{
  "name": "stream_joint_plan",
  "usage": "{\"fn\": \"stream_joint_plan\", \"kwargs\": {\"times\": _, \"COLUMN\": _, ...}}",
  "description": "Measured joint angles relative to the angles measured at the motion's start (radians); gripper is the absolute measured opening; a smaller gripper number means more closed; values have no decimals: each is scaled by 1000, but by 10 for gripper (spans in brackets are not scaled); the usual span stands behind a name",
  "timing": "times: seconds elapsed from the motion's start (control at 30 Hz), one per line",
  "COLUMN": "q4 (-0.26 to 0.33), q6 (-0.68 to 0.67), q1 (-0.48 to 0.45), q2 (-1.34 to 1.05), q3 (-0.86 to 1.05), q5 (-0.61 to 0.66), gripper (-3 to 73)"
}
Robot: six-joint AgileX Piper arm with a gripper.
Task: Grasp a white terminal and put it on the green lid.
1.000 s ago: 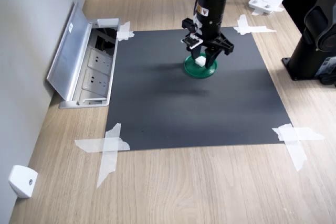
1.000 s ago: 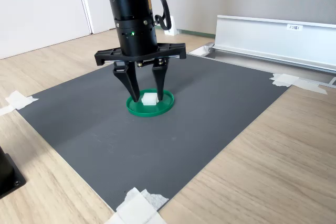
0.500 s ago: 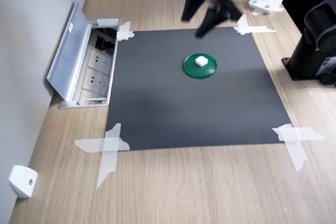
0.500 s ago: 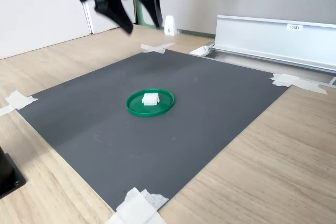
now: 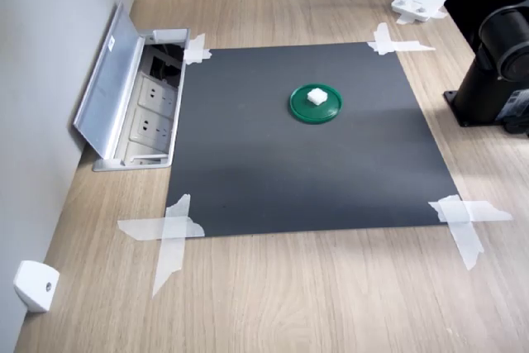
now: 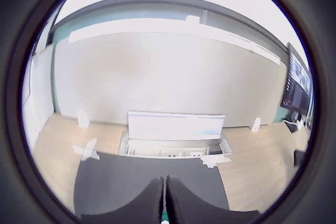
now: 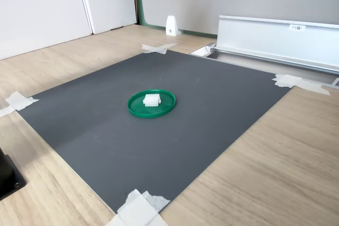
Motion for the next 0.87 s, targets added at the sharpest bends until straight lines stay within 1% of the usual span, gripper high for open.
{"fn": "stream_joint_plan", "kwargs": {"times": 0.13, "q4": -7, "q6": 68, "q1": 0, "q2": -153, "q3": 97, "q5": -15, "gripper": -5}}
{"fn": "stream_joint_plan", "kwargs": {"times": 0.33, "q4": -9, "q6": 78, "q1": 0, "q2": -359, "q3": 232, "q5": -20, "gripper": -6}}
{"fn": "stream_joint_plan", "kwargs": {"times": 0.67, "q4": -12, "q6": 83, "q1": 0, "q2": -486, "q3": 413, "q5": -20, "gripper": -7}}
{"fn": "stream_joint_plan", "kwargs": {"times": 0.87, "q4": -31, "q6": 85, "q1": 0, "q2": -550, "q3": 462, "q5": -18, "gripper": -8}}
